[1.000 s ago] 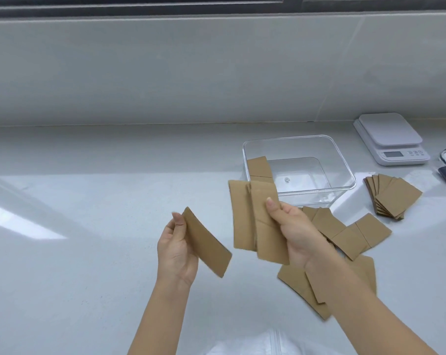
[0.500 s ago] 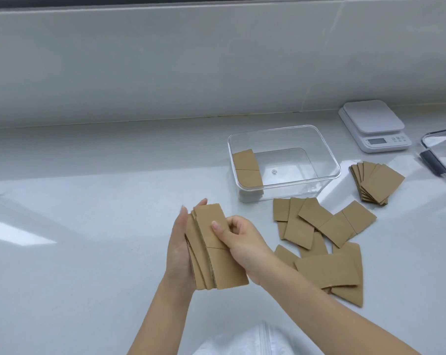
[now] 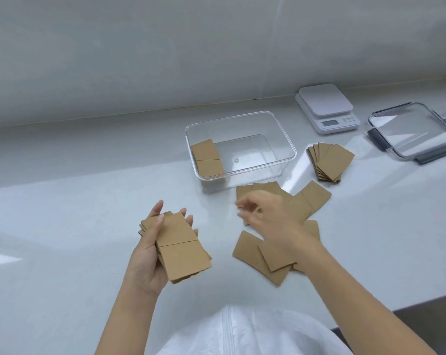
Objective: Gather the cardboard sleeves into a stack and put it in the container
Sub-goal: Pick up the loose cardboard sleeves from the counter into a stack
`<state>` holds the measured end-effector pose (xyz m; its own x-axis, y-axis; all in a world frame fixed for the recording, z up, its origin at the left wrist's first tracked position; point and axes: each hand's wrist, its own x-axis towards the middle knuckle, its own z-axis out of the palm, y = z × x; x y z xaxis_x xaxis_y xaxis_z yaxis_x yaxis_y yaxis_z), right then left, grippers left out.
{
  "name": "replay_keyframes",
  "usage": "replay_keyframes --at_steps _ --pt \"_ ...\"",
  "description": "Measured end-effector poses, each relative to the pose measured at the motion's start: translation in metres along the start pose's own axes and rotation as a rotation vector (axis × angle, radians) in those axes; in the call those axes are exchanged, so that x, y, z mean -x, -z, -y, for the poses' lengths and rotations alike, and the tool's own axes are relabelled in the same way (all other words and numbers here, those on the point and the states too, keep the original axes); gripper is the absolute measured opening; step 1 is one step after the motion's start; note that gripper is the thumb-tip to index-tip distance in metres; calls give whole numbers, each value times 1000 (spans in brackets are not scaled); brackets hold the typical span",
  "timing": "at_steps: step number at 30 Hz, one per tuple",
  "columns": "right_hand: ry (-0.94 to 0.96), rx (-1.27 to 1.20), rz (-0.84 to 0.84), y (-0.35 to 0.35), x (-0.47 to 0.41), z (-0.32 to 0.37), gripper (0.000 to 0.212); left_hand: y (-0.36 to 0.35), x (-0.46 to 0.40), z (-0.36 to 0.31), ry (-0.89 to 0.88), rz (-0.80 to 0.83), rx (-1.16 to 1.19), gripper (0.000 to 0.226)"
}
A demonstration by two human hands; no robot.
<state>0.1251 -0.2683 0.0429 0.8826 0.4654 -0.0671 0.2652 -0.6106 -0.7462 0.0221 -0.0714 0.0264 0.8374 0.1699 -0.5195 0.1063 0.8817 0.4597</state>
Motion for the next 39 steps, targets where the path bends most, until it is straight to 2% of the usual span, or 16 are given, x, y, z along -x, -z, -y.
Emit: replay_keyframes --at_steps 2,4,6,9,13,17,19,21,24,27,28,31,34,39 --pt "-60 76 -17 25 8 -29 20 0 1 3 -21 18 111 49" --pt "-142 223 109 42 18 -56 32 0 3 9 -25 -6 188 70" --pt "-203 382 262 43 28 -76 50 2 4 12 -6 10 249 70" --pt "-170 528 356 36 39 -94 64 -3 8 21 14 53 330 52" --pt "-99 582 331 34 36 -97 58 -14 13 28 3 33 345 38" --pt "-83 622 393 43 25 -90 35 -25 18 37 -82 15 400 21" --pt "-114 576 422 49 22 -89 35 -30 20 40 -111 -2 416 23" --pt "-184 419 441 57 22 -86 38 -32 20 41 -123 -41 416 30" --pt "-243 159 494 66 20 -71 31 -33 25 46 -130 -86 486 40" --pt "-250 86 468 50 22 -56 24 -31 30 51 -129 -112 575 47" --pt "-262 88 458 39 24 -52 26 -30 31 52 -119 -124 588 48" --pt "-235 229 473 7 34 -50 54 -30 34 55 -83 -141 583 54" --pt "-198 383 451 -5 37 -48 50 -33 38 59 -62 -135 546 52" --pt "-159 432 440 -1 35 -42 43 -35 43 63 -65 -63 545 44"
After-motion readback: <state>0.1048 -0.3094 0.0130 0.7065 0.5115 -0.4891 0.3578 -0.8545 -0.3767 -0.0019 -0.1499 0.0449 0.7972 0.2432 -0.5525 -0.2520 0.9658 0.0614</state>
